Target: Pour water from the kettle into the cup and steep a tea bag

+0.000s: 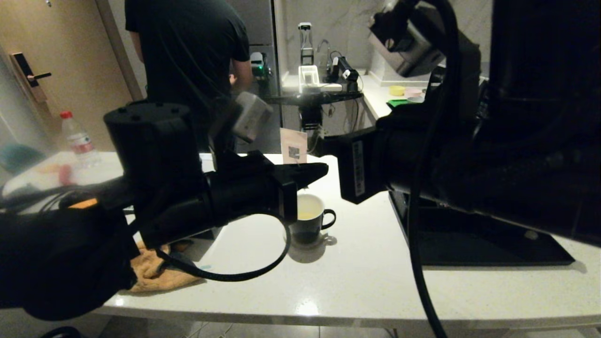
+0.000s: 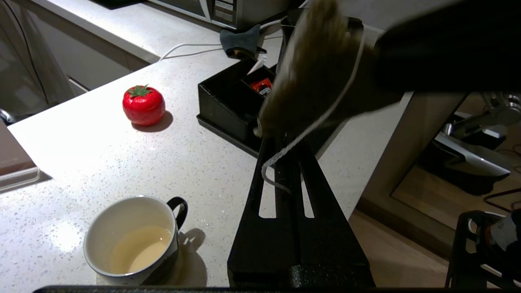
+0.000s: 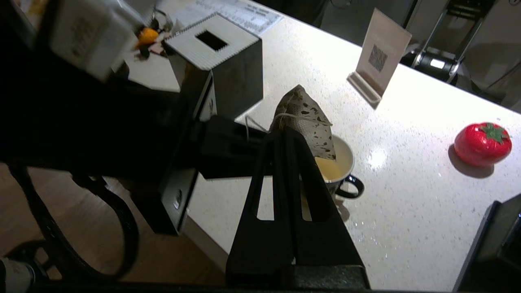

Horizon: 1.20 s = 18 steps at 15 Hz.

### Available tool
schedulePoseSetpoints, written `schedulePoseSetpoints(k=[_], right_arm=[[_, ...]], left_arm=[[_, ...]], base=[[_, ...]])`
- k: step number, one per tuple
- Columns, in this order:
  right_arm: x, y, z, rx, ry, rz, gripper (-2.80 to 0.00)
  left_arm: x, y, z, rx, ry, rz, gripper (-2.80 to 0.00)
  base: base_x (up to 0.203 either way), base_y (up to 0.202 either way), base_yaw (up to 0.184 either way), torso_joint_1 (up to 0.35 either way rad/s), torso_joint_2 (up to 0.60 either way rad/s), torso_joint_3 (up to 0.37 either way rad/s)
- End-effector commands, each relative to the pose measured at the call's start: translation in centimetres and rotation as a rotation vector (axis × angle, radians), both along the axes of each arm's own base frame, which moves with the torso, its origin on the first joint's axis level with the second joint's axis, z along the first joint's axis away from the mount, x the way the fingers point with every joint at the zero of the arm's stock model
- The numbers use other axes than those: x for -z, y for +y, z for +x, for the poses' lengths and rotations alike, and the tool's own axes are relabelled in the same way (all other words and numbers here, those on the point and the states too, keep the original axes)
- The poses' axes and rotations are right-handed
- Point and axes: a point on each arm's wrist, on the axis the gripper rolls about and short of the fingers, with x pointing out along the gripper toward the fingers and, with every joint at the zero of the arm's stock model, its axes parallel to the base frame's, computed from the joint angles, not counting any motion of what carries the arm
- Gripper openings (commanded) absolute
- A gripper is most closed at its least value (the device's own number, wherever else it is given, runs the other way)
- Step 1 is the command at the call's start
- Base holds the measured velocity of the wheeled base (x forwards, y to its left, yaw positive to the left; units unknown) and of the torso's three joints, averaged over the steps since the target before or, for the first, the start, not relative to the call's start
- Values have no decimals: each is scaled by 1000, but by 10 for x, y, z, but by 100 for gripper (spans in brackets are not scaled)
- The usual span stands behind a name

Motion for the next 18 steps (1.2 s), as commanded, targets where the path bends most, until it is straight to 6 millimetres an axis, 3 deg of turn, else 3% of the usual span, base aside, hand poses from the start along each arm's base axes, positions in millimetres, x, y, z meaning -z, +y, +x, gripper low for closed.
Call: schedulePoseSetpoints(k=[1,18], right_arm=[[7,-6,-4,1,12,-19,-280],[11,-13,-8,4,17,-28,-280]], left_arm=[[-4,1,-2,3,-12,-11,-280],[4,2,-4,6,9,10,-280]], base=[[0,0,0,0,0,0],[0,0,0,0,0,0]])
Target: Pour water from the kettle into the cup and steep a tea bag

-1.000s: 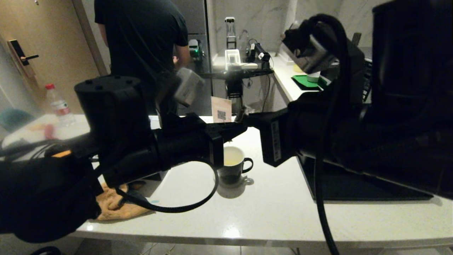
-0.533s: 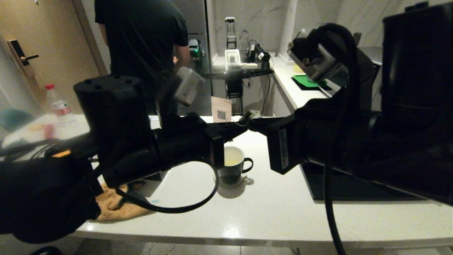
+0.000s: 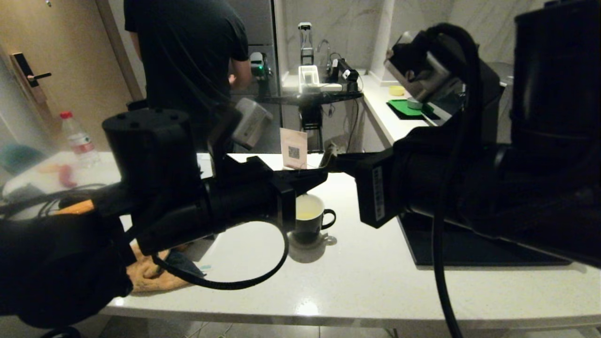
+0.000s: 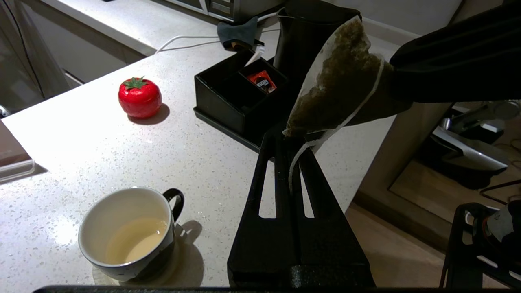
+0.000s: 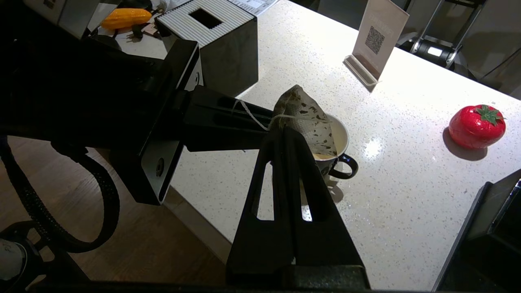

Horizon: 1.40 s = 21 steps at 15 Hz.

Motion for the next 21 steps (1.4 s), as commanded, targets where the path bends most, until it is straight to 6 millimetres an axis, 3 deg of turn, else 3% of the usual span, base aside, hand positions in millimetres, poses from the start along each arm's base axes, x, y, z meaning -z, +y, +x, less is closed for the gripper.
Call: schedulePoseSetpoints(k=[1,12,21], right_arm=[[-2,-2,-2,0,-3,5,-280],[-1,-6,-7,-19,-8,-40,-280],[22,-4,-15,-49,32,-99,-280]], left_arm=[[-1,0,0,1,-3,-4,-280],[-8,-2,3,0,-23,-24,-280],[-12,-3,5,-3,-33,-33,-280]], base=[[0,0,0,0,0,0],[0,0,0,0,0,0],[0,0,0,0,0,0]])
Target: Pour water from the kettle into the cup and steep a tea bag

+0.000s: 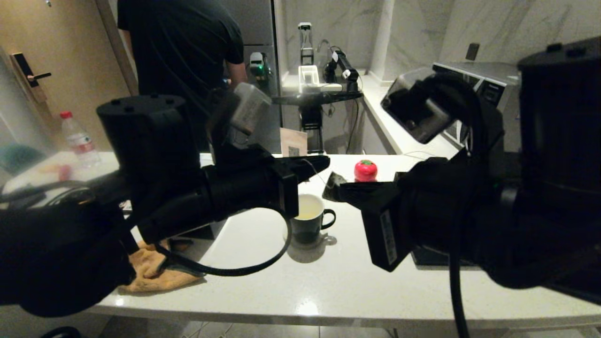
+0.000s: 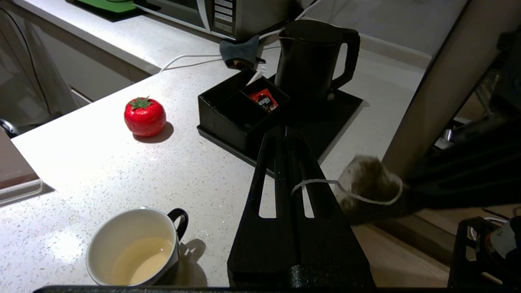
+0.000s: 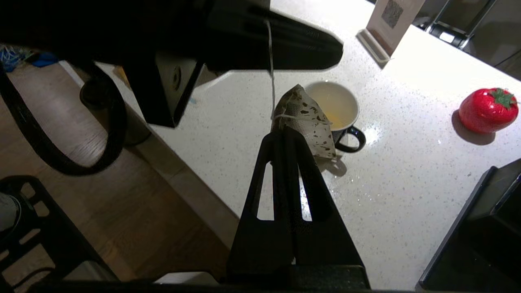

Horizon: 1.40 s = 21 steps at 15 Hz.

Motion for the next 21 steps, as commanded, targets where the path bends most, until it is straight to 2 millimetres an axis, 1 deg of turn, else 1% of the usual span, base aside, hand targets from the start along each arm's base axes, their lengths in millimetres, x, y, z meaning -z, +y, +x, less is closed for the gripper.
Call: schedulePoseSetpoints(k=[1,6,11,19,20,21], right_arm=[[5,-1,-1,1,8,-17,-280],[7,1,-1,-5,13,-17,-280],[6,1,-2,-8,14,-14,-280],[8,-1,-3,-9,28,-42,-280],[8,-1,-3,-9,28,-42,0],[8,-1,-3,-9,28,-40,0]], left_arm=[[0,0,1,1,-1,-3,-280],[-1,-2,6,-7,-3,-7,-280],[2,-4,9,-8,6,0,-280],[4,-1,12,-22,9,3,-280],[4,-1,12,-22,9,3,-280],[4,-1,12,-22,9,3,-280]], base=[[0,0,0,0,0,0],[0,0,0,0,0,0],[0,0,0,0,0,0],[0,0,0,0,0,0],[0,0,0,0,0,0],[0,0,0,0,0,0]])
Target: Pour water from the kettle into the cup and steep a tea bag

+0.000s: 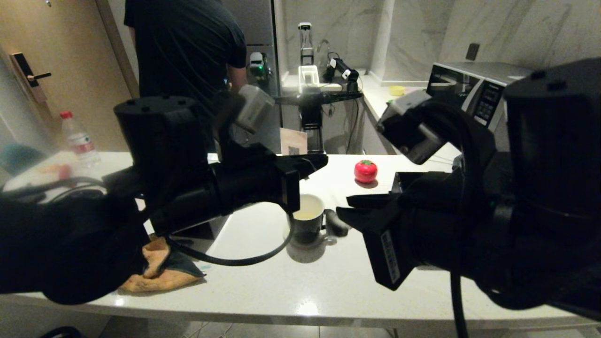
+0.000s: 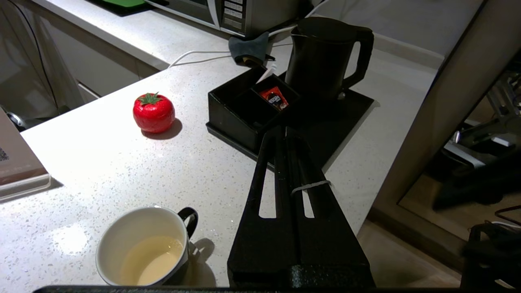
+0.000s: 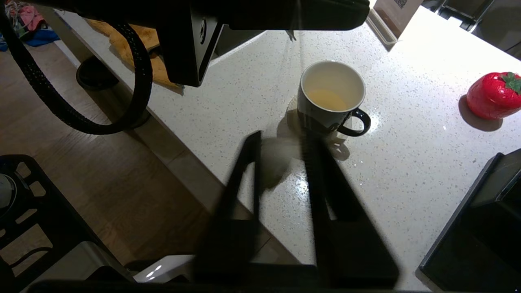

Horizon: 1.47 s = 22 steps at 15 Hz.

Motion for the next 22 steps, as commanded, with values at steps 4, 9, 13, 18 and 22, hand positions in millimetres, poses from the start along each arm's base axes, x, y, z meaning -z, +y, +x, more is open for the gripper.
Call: schedulePoseSetpoints(k=[4,9,13,18,22], right_arm=[[3,0,0,3,-2,-4,0],[-5,-3,-2,8,-29,41,0],[0,-11,-2,132,-57,32,0],[6,-26,-5,228,-61,22,0],[7,-48,-1,297,-69,30,0]], left_arm=[[0,0,0,1,-2,-3,-280],[-1,1,-1,1,-4,-5,-280],[-3,3,-2,-2,-8,-7,-280],[-4,7,-5,-7,-13,-9,-280],[-1,10,-9,-6,-4,-1,-280]], base=[[0,0,0,0,0,0],[0,0,0,0,0,0],[0,0,0,0,0,0],[0,0,0,0,0,0],[0,0,0,0,0,0]])
